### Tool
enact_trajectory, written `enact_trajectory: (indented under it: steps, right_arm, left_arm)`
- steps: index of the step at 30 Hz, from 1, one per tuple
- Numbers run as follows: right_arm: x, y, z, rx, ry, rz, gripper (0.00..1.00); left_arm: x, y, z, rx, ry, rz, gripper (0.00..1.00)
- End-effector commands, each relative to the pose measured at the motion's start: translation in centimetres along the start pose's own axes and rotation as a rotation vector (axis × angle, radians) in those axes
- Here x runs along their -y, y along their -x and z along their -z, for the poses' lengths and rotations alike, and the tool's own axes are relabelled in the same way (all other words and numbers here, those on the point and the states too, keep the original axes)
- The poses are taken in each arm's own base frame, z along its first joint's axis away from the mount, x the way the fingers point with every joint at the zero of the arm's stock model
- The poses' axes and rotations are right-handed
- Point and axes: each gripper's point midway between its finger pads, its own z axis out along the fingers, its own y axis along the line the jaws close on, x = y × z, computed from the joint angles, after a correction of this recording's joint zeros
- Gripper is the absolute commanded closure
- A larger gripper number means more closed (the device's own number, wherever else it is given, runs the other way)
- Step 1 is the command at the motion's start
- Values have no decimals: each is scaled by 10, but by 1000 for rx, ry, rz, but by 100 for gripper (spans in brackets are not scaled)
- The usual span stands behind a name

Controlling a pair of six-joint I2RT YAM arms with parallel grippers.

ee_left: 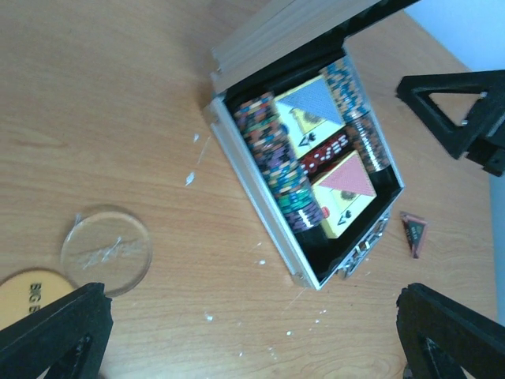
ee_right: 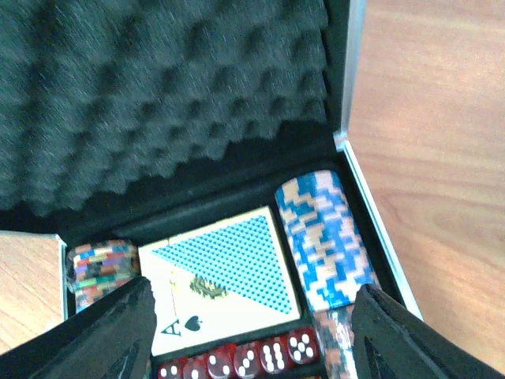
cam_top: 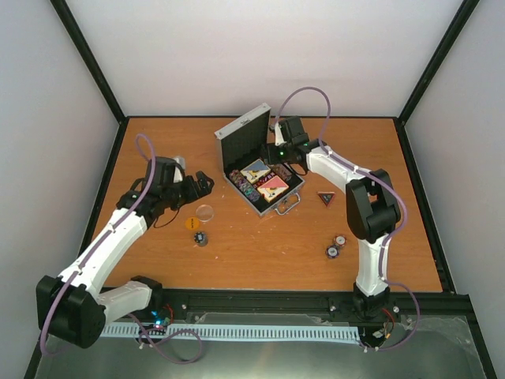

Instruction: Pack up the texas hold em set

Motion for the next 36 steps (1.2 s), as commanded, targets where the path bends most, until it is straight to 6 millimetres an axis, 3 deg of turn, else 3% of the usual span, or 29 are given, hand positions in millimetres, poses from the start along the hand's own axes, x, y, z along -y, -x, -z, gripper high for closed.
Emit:
enact_trajectory:
  steps: [1,4,6,8,13,18,21,26,30,36]
  right_arm:
    - [0,-2,14,-42,-29,15,30]
    - [6,-3,40,-39,-59,1,26]
    - [17,-14,59,-55,-93,-30,22]
    - [27,-16,87,-38,-113,-66,18]
    - [64,-58,143,-66,-206,-182,8]
    - [98,-91,184,-92,-298,-288,7]
    - [108,-104,193,-83,-315,-308,6]
    - [117,-124,190,-98,-333,-376,5]
    - [113,-122,180,-85,-286,-440,5]
    - [112,-121,177,-83,-273,-467,5]
  left_arm:
    - [-26,-17,-6,-56,99,74,0]
    - [-46,-29,-5,-88,191,92,0]
    - [-60,-35,-3,-119,265,84,0]
    - [-67,-39,-5,-153,311,67,1]
    - [-71,-44,-18,-226,361,13,2]
    - [-65,-37,-38,-258,364,-25,3]
    - [-64,-35,-53,-274,394,-64,6]
    - [-54,-36,-76,-274,382,-89,13]
    - [-56,-40,-90,-302,409,-104,19]
    - [-77,-57,-102,-350,469,-89,21]
